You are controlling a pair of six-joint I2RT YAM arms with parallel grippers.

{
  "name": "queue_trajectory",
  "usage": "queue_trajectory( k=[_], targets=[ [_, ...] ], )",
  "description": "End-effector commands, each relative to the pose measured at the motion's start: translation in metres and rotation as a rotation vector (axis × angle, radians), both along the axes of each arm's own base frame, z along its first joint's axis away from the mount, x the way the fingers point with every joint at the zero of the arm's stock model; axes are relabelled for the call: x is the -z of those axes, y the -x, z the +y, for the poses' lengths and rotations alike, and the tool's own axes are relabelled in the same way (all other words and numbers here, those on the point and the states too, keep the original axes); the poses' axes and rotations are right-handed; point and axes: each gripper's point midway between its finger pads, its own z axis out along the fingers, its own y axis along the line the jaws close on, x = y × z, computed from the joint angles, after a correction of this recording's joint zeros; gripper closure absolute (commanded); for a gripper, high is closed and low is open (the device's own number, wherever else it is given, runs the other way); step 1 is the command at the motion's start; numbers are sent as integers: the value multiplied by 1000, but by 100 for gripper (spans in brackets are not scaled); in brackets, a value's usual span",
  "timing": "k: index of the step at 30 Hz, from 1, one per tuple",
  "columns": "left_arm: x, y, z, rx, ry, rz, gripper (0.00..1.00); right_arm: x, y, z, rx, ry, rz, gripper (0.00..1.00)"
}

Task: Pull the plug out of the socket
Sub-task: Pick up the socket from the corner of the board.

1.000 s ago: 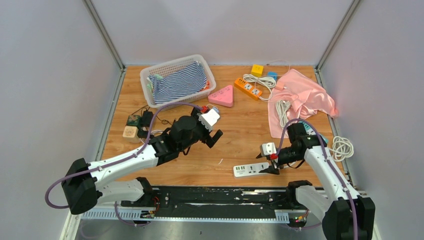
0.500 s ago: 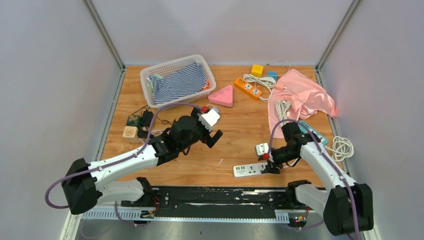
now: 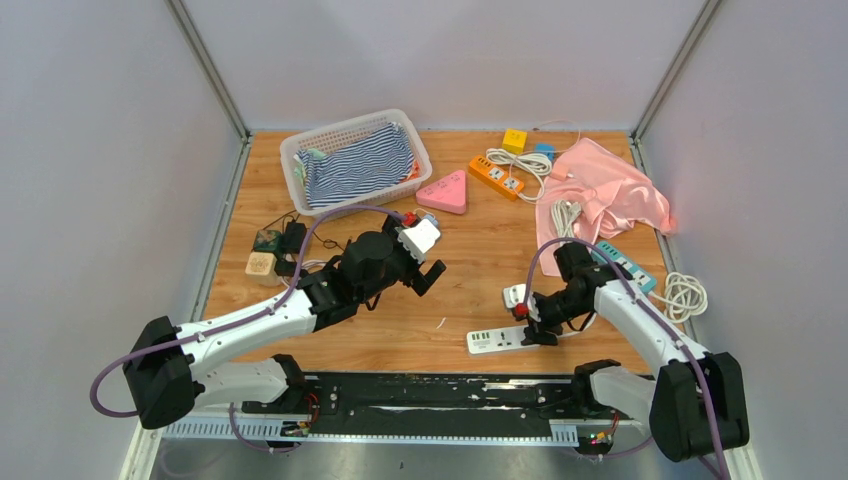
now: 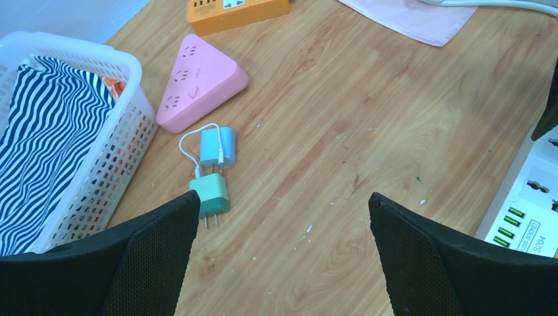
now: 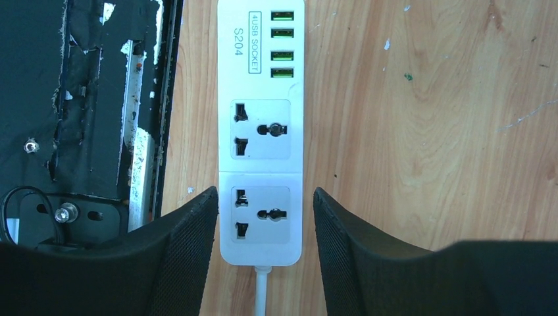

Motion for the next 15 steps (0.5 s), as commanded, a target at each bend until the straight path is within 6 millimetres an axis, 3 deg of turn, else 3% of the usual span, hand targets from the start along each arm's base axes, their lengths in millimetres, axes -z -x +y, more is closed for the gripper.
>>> queue_trajectory(
  k=[1, 15],
  targets=[
    [-4, 1, -5, 14, 14, -15, 0, 6, 8, -1, -7, 30, 38, 42],
    [-3, 1, -5, 13, 10, -13, 0, 12, 10, -2, -29, 74, 49, 34]
  ],
)
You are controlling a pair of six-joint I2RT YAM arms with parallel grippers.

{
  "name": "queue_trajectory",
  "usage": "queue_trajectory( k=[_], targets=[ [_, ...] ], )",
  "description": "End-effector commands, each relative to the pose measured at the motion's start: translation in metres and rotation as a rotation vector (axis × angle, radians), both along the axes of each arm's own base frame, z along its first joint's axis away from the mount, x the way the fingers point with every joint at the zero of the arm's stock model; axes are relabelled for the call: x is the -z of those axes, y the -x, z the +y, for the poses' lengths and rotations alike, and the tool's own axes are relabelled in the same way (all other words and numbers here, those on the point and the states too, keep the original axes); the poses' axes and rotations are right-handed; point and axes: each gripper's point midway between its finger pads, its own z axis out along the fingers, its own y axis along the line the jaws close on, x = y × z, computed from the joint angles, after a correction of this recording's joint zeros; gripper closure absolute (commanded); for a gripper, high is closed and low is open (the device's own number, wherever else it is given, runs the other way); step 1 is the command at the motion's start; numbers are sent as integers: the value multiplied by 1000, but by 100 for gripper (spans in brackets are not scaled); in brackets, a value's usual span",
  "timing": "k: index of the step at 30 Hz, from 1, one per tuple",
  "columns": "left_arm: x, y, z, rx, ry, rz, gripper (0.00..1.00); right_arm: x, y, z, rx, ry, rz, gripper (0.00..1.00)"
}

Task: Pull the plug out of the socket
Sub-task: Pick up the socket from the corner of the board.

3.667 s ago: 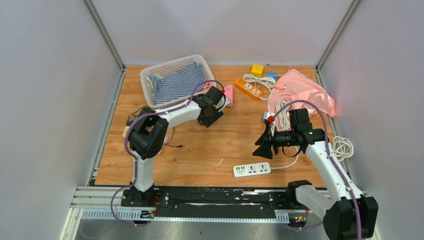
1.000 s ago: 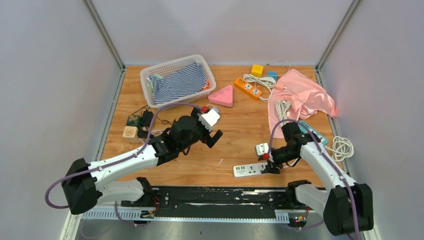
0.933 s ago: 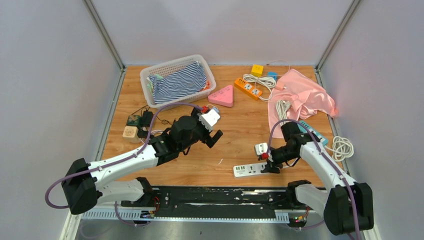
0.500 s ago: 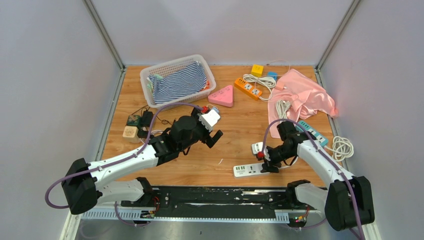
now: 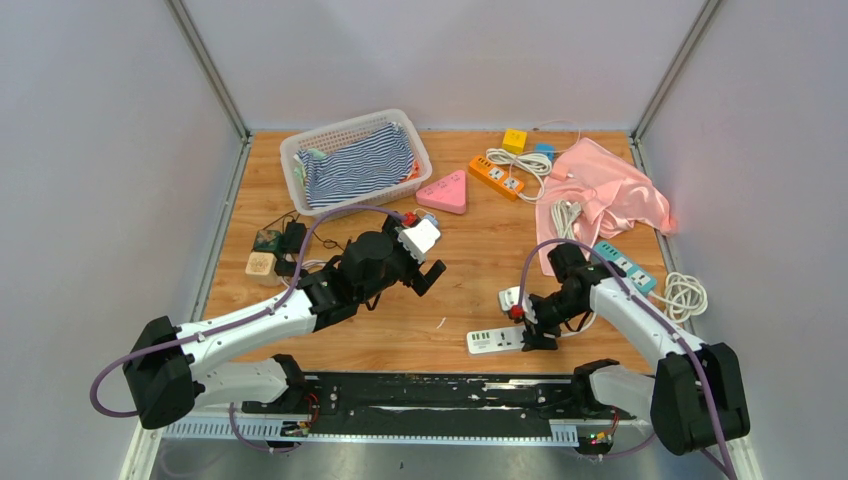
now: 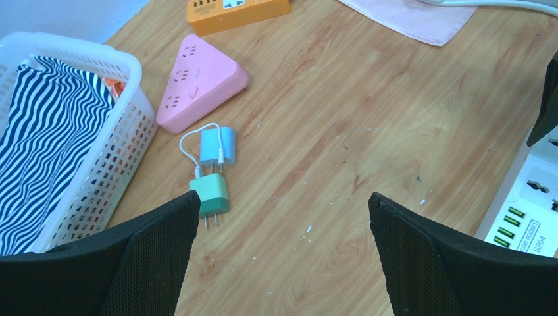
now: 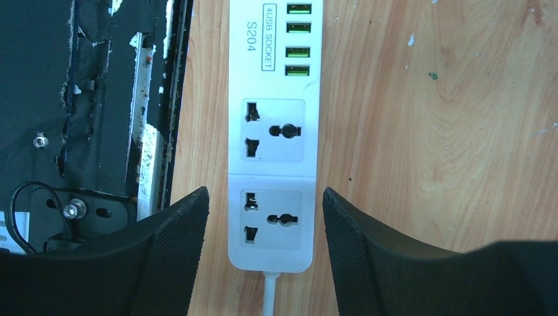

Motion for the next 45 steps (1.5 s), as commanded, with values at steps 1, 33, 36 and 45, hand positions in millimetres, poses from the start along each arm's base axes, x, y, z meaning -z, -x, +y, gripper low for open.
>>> queue_trajectory(
  k=[1, 33, 36, 45],
  targets=[
    [-3, 1, -5, 13, 11, -12, 0, 5, 3, -3, -10, 38, 6, 33],
    [-2, 0, -6, 8, 9, -11, 0, 27, 3, -11, -34, 159, 23, 32],
    [-2, 0, -5, 8, 8, -10, 0, 28, 3, -11, -33, 168, 27, 32],
    [-2, 0, -6, 8, 9, -12, 0, 32, 3, -12, -38, 191, 30, 32]
  ],
)
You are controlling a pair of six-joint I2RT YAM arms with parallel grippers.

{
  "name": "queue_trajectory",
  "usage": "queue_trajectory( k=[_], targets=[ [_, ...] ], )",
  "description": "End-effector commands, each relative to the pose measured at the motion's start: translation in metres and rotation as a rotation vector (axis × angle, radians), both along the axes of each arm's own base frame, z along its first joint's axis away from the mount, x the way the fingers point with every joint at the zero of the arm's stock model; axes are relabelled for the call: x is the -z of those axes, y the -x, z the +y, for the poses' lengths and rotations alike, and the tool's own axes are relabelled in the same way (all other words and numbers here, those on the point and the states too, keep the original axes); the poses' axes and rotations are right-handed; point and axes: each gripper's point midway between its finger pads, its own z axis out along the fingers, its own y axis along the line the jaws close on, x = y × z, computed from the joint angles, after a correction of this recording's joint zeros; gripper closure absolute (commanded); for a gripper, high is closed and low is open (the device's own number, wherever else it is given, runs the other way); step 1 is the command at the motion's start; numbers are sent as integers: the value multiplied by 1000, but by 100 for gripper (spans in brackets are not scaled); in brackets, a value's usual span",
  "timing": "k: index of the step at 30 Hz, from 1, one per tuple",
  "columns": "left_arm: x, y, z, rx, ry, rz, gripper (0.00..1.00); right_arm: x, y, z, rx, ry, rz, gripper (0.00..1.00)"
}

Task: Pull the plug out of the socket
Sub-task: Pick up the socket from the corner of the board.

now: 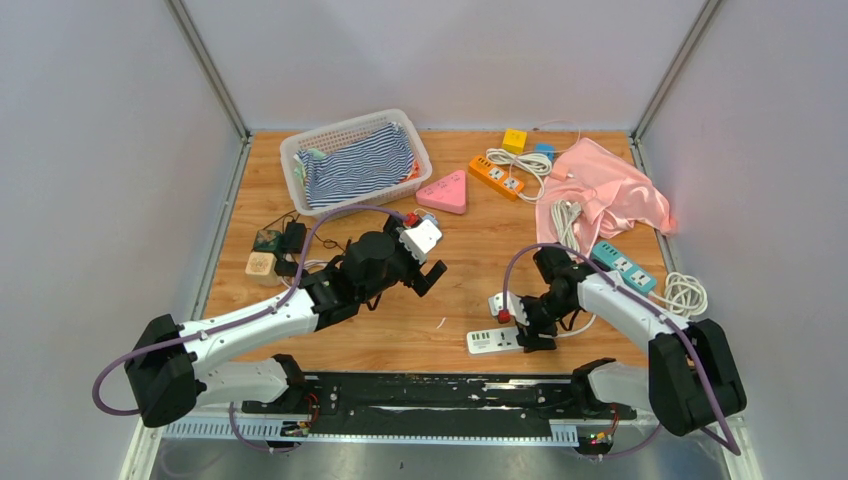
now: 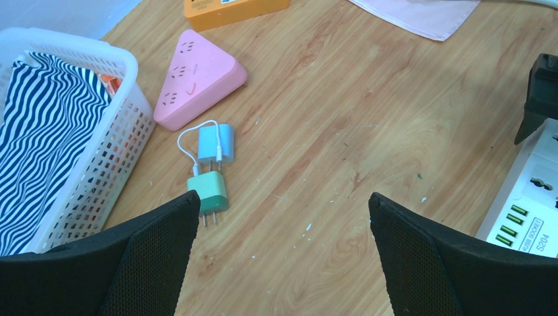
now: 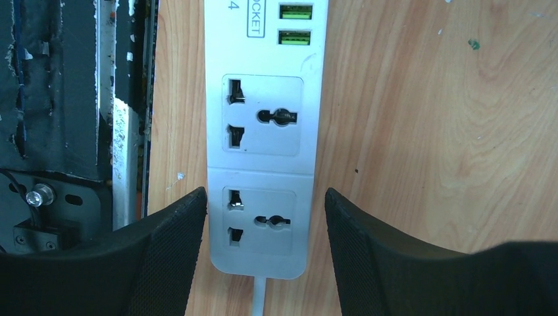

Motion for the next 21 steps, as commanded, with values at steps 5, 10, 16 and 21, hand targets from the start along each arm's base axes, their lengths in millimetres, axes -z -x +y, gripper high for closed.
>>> queue_trajectory(
  k=[5, 10, 16, 21],
  targets=[
    [-8, 0, -5, 8, 21, -20, 0, 8, 9, -4, -12, 45, 32, 34],
    [-7, 0, -4, 7, 20, -20, 0, 9, 9, -3, -16, 51, 35, 35],
    [-7, 0, -4, 7, 19, -21, 0, 10, 10, -3, -21, 55, 38, 36],
    [-7, 0, -4, 7, 19, -19, 0, 10, 10, -3, -19, 53, 39, 40]
  ],
)
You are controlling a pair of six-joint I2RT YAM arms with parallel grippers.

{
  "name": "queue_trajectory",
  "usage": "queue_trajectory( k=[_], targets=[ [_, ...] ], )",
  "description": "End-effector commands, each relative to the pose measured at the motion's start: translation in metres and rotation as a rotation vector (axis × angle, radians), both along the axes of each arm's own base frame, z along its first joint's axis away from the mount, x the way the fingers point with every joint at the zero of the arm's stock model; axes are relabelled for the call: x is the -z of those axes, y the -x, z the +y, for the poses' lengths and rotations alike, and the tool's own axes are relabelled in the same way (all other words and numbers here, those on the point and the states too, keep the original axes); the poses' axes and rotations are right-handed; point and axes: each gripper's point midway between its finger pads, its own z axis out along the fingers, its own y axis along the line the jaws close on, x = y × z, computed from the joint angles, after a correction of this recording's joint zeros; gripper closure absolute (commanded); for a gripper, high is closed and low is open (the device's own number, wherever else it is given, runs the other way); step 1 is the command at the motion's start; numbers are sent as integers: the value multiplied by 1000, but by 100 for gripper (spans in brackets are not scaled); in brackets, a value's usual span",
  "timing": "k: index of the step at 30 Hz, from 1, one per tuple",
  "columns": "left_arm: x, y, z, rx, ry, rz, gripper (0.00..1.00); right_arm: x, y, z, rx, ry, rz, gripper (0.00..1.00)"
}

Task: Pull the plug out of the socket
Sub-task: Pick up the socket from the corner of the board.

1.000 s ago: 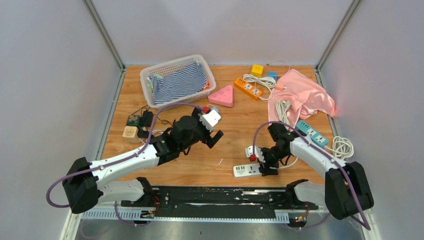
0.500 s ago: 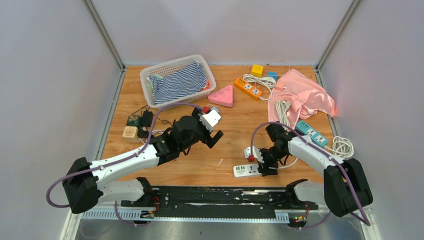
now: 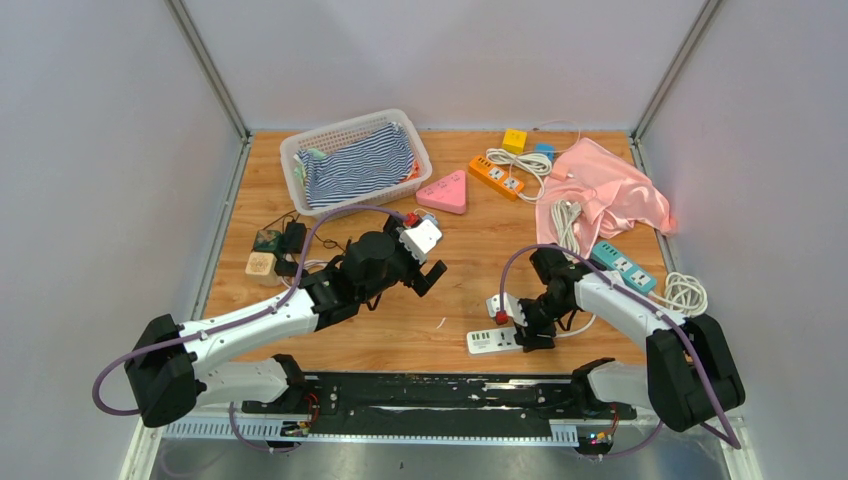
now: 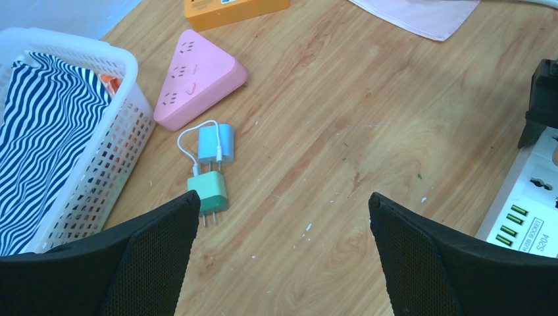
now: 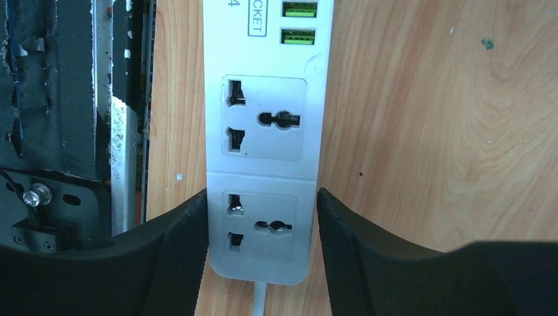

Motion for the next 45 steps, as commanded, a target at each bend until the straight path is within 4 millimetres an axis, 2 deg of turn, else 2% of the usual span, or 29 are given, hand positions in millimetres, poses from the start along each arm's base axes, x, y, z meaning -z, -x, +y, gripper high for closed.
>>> queue_trajectory(
  k=[1, 5, 9, 12, 14, 16, 28, 37, 45],
  targets=[
    [-7, 0, -4, 6, 19, -19, 0, 4, 9, -2, -12, 24, 31, 41],
    [-7, 1, -4, 7, 19, -20, 0, 3, 8, -1, -11, 16, 27, 47],
    [-7, 1, -4, 8, 21, -20, 0, 1, 7, 2, -10, 5, 26, 60],
    [-8, 1, -4, 8, 23, -22, 0, -2, 6, 4, -1, -6, 28, 73],
    [-8, 2, -4, 9, 23, -22, 0, -5, 3, 6, 12, -13, 27, 90],
    [-8, 2, -3, 10, 22, -23, 0, -9, 0, 9, 33, -21, 31, 99],
    [-8, 3, -3, 13, 26, -24, 0, -40, -17, 22, 143, -70, 27, 100],
    [-9, 4, -1, 11, 30, -29, 0, -64, -48, 20, 288, -6, 6, 100],
    [-12, 7, 2, 17, 47, -40, 0, -88, -73, 23, 374, -27, -39, 100]
  ],
)
